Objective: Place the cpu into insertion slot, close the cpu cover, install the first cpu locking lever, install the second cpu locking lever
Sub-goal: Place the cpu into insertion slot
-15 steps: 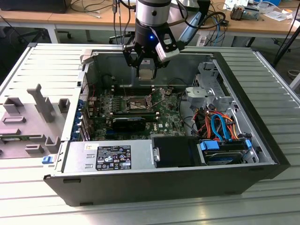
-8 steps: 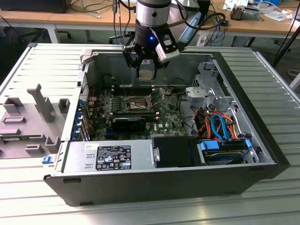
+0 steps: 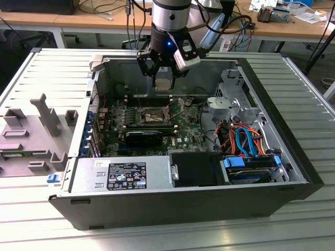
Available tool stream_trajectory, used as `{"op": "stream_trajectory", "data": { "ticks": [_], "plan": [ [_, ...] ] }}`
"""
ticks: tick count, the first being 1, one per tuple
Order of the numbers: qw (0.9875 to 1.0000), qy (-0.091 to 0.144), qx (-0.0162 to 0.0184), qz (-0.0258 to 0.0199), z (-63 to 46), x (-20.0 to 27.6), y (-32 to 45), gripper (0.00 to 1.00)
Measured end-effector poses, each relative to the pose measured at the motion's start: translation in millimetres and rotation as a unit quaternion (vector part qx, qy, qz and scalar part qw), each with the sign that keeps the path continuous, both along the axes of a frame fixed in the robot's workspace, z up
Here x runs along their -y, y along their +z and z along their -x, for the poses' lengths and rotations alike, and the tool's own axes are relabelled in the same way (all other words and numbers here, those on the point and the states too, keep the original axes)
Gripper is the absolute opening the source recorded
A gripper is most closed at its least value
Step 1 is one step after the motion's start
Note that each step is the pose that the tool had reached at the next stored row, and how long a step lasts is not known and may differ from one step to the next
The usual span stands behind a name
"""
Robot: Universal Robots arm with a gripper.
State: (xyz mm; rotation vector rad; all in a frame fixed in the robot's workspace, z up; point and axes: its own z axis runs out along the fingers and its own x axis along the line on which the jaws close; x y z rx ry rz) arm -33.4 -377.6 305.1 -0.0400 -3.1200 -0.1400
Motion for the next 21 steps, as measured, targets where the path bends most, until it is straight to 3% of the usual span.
{"op": "stream_trajectory", "data": {
  "ticks": [21],
  "plan": [
    [1.0000, 0.000, 0.0000, 0.0000, 0.0, 2.5, -6.3, 0.55]
  ]
}}
